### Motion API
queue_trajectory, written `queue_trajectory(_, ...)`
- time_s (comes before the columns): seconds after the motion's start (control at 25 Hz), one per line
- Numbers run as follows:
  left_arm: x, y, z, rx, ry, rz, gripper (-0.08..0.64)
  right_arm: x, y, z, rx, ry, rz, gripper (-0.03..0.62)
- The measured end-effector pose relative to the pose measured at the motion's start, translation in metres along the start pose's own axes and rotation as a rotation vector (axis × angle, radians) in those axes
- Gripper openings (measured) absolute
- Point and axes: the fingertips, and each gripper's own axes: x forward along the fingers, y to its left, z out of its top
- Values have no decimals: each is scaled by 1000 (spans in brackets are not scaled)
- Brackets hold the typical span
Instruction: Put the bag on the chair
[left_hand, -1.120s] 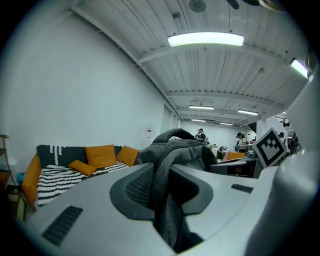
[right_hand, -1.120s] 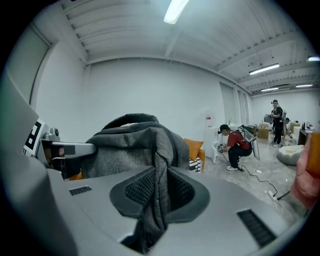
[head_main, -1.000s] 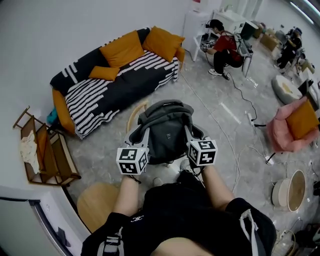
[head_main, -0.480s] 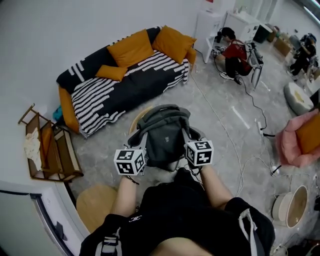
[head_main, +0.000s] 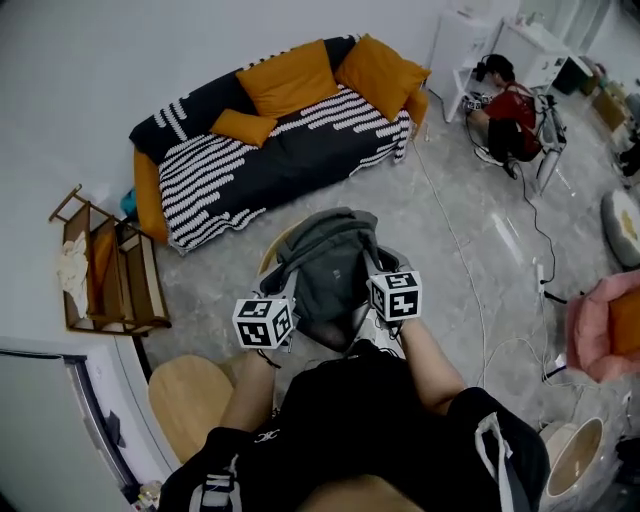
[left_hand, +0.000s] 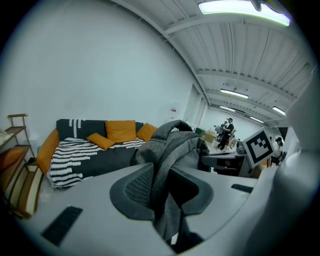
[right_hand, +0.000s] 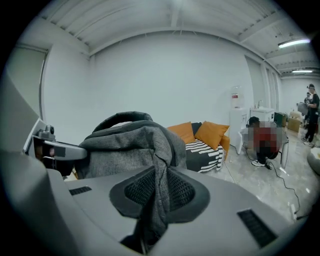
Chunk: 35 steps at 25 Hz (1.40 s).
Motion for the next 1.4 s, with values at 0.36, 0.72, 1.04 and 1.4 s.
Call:
queue_trajectory(0.36,58,14,-21,-104,67,136,87,82,-39,-7,-15,132,137,84)
queue_trajectory(0.72,84,44,-73,-227,161,263,87,155,-32,-41,-106,288,251,85)
queue_trajectory(1.04,99,91,-119,-295,153,305,87,209,-5,-79,-251,302,351,80)
queue_trajectory(1.4,99,128,-114,-141,129,473,93,238,20,-76,-310,364,336,80)
